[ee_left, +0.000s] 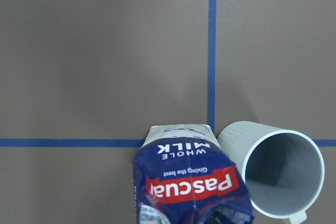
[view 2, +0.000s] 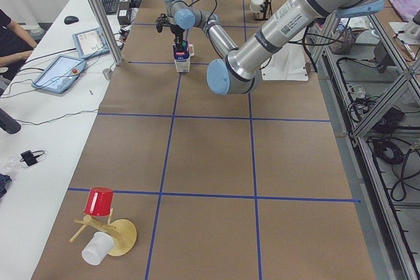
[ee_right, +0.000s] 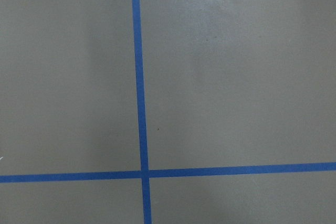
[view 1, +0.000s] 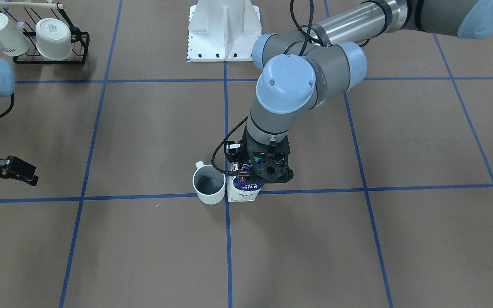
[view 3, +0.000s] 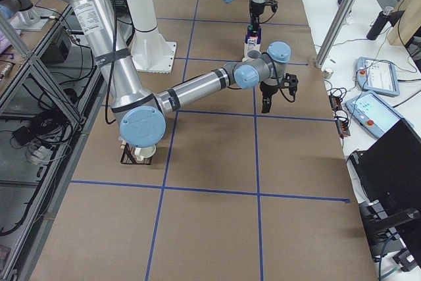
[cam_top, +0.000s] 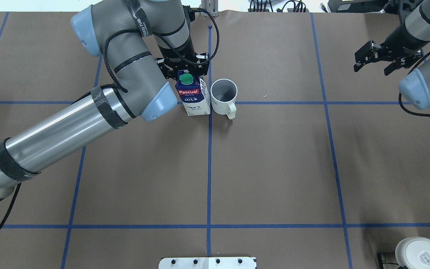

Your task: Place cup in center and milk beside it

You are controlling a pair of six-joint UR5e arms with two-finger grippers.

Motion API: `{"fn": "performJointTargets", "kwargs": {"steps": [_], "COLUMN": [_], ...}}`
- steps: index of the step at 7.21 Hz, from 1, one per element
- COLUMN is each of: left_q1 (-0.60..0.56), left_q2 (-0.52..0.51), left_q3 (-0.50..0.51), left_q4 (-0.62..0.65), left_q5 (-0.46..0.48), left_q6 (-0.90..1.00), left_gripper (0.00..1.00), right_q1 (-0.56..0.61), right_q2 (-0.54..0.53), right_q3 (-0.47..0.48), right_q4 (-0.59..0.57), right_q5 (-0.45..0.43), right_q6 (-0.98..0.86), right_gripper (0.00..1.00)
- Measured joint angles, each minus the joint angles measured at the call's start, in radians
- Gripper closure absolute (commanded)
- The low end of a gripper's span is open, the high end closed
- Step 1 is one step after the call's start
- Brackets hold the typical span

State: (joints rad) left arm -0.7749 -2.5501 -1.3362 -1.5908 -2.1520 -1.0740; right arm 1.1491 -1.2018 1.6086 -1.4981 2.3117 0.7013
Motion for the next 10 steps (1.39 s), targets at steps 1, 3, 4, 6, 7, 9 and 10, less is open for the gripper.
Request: {"fn": "performJointTargets", "kwargs": {"steps": [1, 3, 4, 6, 7, 9, 10], "left_q1": [0.002, -0.01, -0.031, -0.091, -0.134, -0.284, -0.373], "left_q2": [0.001, 0.01, 0.031, 0.165, 0.272, 0.489, 0.599], "left_q3": [-0.007, -0.054, -0.099, -0.243, -0.339, -0.463, -0.481], "left_q4": [-0.016, -0.018, -0.011, 0.002, 0.004, 0.004, 0.001], "left_q5": [0.011, 0.016, 0.008, -0.014, -0.025, -0.131, -0.183], "left_q6": [-0.02, -0.035, -0.037, -0.028, -0.019, 0.162, 0.324], "left_gripper": [0.02, 0.02, 0.02, 0.02, 0.02, 0.02, 0.02], "right_q1": [0.0, 0.001, 0.003, 0.014, 0.019, 0.063, 0.082], "right_q2": [0.0, -0.004, -0.01, -0.029, -0.051, -0.116, -0.156], "right_q3": [0.0, 0.002, 0.002, 0.001, -0.001, -0.004, -0.009], "right_q4": [0.0, 0.002, 0.007, 0.015, 0.016, 0.056, 0.129], "right_q5": [0.0, 0.0, -0.002, -0.01, -0.025, -0.069, -0.079], "right_q6": [0.001, 0.001, 0.001, -0.001, -0.008, -0.026, -0.033], "right_gripper": [0.0, 0.0, 0.0, 0.0, 0.0, 0.0, 0.0]}}
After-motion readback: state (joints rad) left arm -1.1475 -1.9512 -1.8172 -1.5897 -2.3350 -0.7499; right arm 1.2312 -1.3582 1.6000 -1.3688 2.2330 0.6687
